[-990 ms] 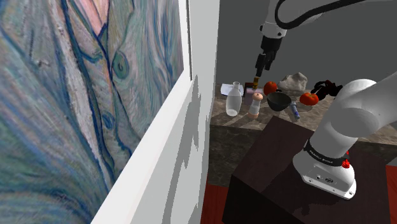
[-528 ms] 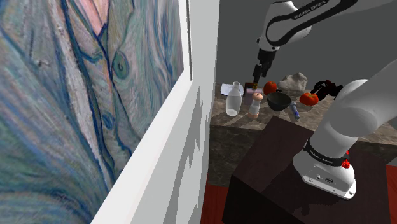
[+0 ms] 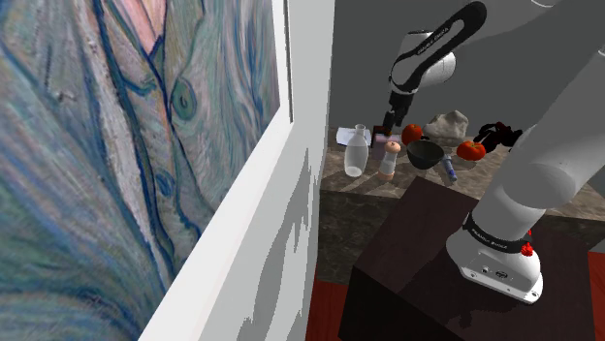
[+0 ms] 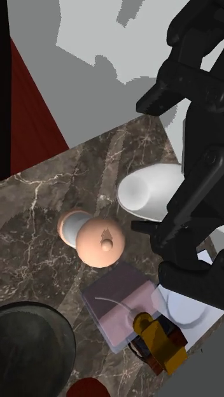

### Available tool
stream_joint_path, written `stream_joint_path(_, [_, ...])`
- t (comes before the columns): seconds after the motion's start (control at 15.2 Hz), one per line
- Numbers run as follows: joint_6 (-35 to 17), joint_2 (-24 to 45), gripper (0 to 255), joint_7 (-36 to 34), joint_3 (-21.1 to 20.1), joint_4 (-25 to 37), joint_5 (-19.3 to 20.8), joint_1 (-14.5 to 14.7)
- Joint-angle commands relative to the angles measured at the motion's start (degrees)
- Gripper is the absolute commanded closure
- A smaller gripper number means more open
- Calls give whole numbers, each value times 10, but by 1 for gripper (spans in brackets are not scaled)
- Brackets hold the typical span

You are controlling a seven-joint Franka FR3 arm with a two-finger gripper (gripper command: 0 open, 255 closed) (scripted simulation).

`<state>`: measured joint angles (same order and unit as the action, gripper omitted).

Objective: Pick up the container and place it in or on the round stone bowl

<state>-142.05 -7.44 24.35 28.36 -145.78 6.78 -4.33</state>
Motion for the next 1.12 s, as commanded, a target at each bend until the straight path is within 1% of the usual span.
stream_joint_path(0.0, [-40, 55, 0, 41, 17, 15, -35, 1])
stream_joint_path(0.13, [-68, 108, 0, 85, 22, 36, -80, -2])
stream_joint_path(0.26, [-90, 160, 0, 131, 17, 60, -130, -14])
stream_joint_path(0.46, [-116, 235, 0, 193, -8, 103, -198, -50])
stream_joint_path(0.53, [-117, 238, 0, 195, -11, 105, -200, -54])
stream_joint_path(0.99, [-160, 299, 0, 235, -53, 119, -255, -87])
stream_joint_path(1.06, [-161, 299, 0, 235, -54, 119, -255, -87])
